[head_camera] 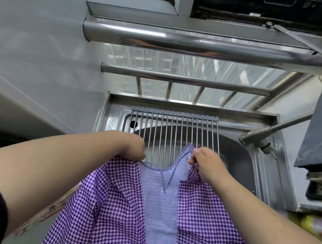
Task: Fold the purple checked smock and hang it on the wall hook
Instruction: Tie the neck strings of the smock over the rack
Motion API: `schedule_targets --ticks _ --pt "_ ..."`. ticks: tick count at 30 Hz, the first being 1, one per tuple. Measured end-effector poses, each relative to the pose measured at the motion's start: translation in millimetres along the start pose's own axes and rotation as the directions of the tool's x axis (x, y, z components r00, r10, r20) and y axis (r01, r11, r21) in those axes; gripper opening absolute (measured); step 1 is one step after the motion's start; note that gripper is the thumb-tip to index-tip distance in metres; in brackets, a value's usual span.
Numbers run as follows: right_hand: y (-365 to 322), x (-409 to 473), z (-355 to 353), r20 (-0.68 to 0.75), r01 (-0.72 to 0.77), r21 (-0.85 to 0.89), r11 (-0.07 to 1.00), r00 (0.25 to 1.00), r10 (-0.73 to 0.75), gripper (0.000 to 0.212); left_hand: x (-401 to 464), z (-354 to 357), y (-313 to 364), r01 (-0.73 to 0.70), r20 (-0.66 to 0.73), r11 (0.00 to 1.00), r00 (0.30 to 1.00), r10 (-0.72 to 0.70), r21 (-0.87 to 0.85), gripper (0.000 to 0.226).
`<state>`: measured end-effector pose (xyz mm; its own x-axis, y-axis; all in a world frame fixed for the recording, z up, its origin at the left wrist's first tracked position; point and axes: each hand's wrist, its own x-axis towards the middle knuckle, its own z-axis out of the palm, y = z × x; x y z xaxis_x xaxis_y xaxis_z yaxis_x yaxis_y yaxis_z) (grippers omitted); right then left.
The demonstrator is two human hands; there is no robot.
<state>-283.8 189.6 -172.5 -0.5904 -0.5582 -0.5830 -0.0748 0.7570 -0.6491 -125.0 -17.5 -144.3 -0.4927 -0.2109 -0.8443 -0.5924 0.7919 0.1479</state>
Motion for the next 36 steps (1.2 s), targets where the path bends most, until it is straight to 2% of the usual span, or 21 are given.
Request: schedule_targets --ticks 3,5,7,8,10,12,16,18,21,23,24,26,28,30,35,36 --pt "-2.6 -2.8 -0.9 -0.008 -0.015 -0.002 1.000 1.000 0.015 0.036 -4.5 2.7 -3.8 -0.020 -0.070 0.990 0.997 0.010 -0.140 0.040" --pt "-5.5 -5.4 -0.6 -0.006 -0.020 0.011 1.000 1.000 0.020 0.036 -5.7 4.7 -7.1 0.004 0.010 0.977 1.000 -0.002 -0.215 0.051" --pt "-7.5 -8.7 -0.1 -0.003 -0.018 0.001 1.000 1.000 0.018 0.035 -9.0 9.7 -8.7 0.065 0.115 0.994 0.992 -0.054 -0.089 0.060" --pt "-8.4 -9.7 0.0 -0.002 -0.017 -0.009 1.000 1.000 0.017 0.035 -10.7 13.5 -8.7 0.084 0.147 0.996 0.985 -0.089 0.037 0.053" --pt "-8.2 -11.5 0.4 0.000 -0.017 -0.021 1.000 1.000 0.017 0.034 -13.9 18.3 -7.0 0.093 0.123 0.960 0.984 -0.129 0.263 0.032" --pt "-8.1 -13.0 1.3 0.003 -0.013 -0.025 1.000 1.000 0.013 0.033 -17.8 13.8 -4.0 0.105 0.074 0.962 0.989 -0.127 0.251 0.032" --pt "-13.1 -15.1 0.8 -0.018 0.014 0.001 1.000 1.000 -0.014 0.029 -24.5 -7.7 -8.0 0.056 -0.044 0.996 0.997 -0.059 -0.067 0.045" --pt "-18.7 -14.5 -1.8 -0.049 0.031 0.027 0.999 0.998 -0.029 0.030 -25.0 -18.1 -13.0 -0.017 -0.137 0.955 0.990 -0.025 -0.296 0.045" --pt "-32.9 -13.8 -8.6 -0.095 0.053 0.109 0.993 0.995 -0.043 0.029 -32.8 -35.6 -16.2 -0.149 -0.243 0.724 0.970 -0.027 -0.674 0.042" --pt "-45.2 -12.3 -12.9 -0.141 0.087 0.150 0.985 0.988 -0.066 0.028 -42.1 -47.9 -13.7 -0.222 -0.280 0.555 0.960 -0.021 -0.802 0.038" --pt "-49.9 -11.5 -13.8 -0.160 0.109 0.155 0.982 0.984 -0.084 0.027 -47.2 -53.2 -10.7 -0.253 -0.306 0.532 0.952 -0.010 -0.808 0.038" --pt "-59.4 -11.4 -15.6 -0.193 0.160 0.083 0.984 0.971 -0.142 0.026 -55.2 -61.0 -2.5 -0.312 -0.365 0.588 0.930 0.029 -0.747 0.039" --pt "-67.5 -11.4 -15.0 -0.190 0.216 0.000 0.976 0.959 -0.212 0.026 -61.4 -64.3 5.4 -0.363 -0.431 0.716 0.897 0.096 -0.596 0.040" --pt "-78.0 -11.4 -11.9 -0.152 0.260 0.026 0.965 0.955 -0.253 0.022 -61.9 -65.8 11.9 -0.394 -0.474 0.805 0.866 0.162 -0.444 0.041" --pt "-93.9 -16.7 -3.4 -0.070 0.265 0.165 0.950 0.964 -0.257 0.012 -64.1 -64.9 29.7 -0.396 -0.494 0.876 0.840 0.224 -0.276 0.052" --pt "-95.0 -17.6 -0.5 -0.044 0.271 0.154 0.950 0.963 -0.267 0.011 -62.9 -62.9 30.4 -0.405 -0.484 0.855 0.847 0.219 -0.323 0.049"
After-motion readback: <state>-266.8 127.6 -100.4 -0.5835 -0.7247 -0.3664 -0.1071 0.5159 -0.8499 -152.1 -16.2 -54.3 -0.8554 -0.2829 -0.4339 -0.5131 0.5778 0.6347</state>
